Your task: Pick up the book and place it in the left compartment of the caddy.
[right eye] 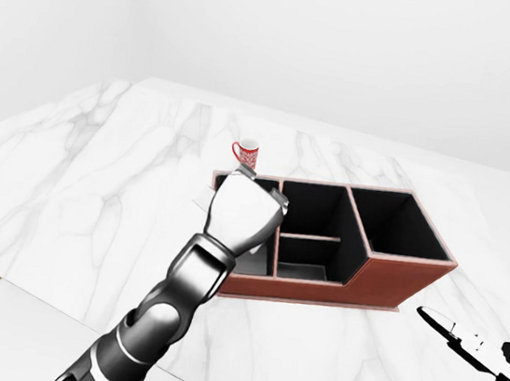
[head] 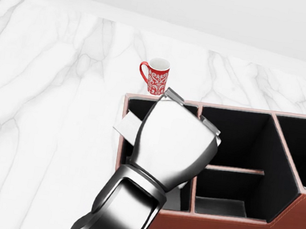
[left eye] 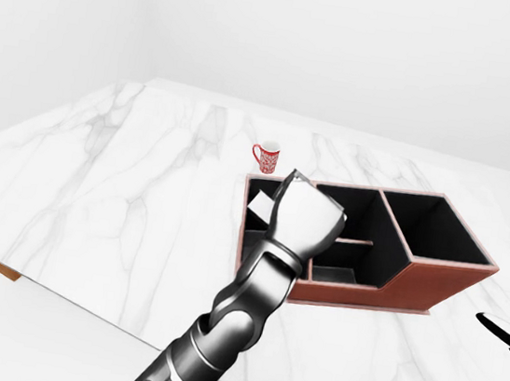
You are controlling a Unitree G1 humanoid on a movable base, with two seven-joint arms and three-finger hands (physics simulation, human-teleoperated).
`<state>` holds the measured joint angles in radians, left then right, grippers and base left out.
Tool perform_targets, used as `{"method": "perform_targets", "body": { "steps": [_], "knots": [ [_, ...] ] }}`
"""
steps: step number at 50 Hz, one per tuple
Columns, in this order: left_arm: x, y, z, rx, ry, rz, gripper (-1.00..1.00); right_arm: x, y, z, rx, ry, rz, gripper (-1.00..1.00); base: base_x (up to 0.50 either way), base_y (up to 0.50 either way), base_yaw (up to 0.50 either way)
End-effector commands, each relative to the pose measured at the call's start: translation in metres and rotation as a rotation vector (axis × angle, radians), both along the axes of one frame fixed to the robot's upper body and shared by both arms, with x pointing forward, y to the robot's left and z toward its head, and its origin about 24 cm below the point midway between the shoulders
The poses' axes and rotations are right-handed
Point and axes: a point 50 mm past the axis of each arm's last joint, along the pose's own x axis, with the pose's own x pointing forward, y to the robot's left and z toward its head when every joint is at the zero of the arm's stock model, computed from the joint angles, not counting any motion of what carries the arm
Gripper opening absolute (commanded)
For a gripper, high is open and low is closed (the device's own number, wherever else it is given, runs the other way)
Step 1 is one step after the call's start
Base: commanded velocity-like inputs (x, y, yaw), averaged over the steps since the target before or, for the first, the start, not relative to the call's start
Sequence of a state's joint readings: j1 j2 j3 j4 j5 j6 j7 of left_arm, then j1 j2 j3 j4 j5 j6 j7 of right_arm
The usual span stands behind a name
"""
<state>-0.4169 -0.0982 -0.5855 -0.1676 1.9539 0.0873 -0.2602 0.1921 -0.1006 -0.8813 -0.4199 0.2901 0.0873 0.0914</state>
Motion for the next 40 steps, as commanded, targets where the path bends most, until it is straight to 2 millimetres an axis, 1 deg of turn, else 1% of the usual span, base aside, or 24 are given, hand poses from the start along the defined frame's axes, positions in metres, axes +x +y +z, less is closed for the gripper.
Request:
{"method": "perform_targets", "body": {
  "steps": [1, 4, 5, 6, 10, 15, 22, 23, 32, 33, 35, 40],
  "knots": [
    [0.003, 0.0, 0.004, 0.023, -0.024, 0.013, -1.0, 0.0, 0.0, 0.0, -0.001, -0.002, -0.001, 1.0, 0.0, 0.0, 0.0],
    [0.003, -0.001, 0.002, 0.032, -0.018, 0.012, -1.0, 0.0, 0.0, 0.0, 0.002, 0.0, -0.001, 1.0, 0.0, 0.0, 0.0],
    [0.004, 0.001, 0.001, -0.007, -0.003, 0.021, -1.0, 0.0, 0.0, 0.0, 0.0, 0.0, 0.002, 1.0, 0.0, 0.0, 0.0],
    [0.005, -0.001, -0.003, 0.02, 0.001, 0.017, -1.0, 0.0, 0.0, -0.001, 0.001, 0.004, 0.003, 1.0, 0.0, 0.0, 0.0],
    [0.007, 0.0, -0.006, 0.013, 0.018, 0.027, -1.0, 0.0, 0.0, -0.001, 0.0, 0.003, 0.003, 1.0, 0.0, 0.0, 0.0],
    [0.01, 0.001, -0.007, -0.031, 0.039, 0.04, -1.0, 0.0, 0.0, 0.0, -0.003, 0.0, 0.0, 1.0, 0.0, 0.0, 0.0],
    [0.016, 0.005, -0.015, -0.066, 0.07, 0.063, -1.0, 0.0, 0.0, -0.002, 0.003, 0.008, 0.004, 1.0, 0.0, 0.0, 0.0],
    [0.016, 0.006, -0.014, -0.092, 0.074, 0.07, -1.0, 0.0, 0.0, -0.002, 0.002, 0.008, 0.003, 1.0, 0.0, 0.0, 0.0],
    [0.016, 0.006, -0.014, -0.094, 0.074, 0.071, -1.0, 0.0, 0.0, -0.002, 0.002, 0.008, 0.003, 1.0, 0.0, 0.0, 0.0],
    [0.01, 0.003, -0.002, -0.112, 0.014, 0.039, -1.0, 0.0, 0.0, -0.001, 0.001, 0.008, 0.003, 1.0, 0.0, 0.0, 0.0],
    [0.01, 0.003, 0.001, -0.126, 0.008, 0.04, -1.0, 0.0, 0.0, 0.0, -0.004, 0.005, 0.003, 1.0, 0.0, 0.0, 0.0],
    [0.013, 0.003, -0.004, -0.123, 0.018, 0.045, -1.0, 0.0, 0.0, -0.002, 0.001, 0.009, 0.003, 1.0, 0.0, 0.0, 0.0]
  ]
}}
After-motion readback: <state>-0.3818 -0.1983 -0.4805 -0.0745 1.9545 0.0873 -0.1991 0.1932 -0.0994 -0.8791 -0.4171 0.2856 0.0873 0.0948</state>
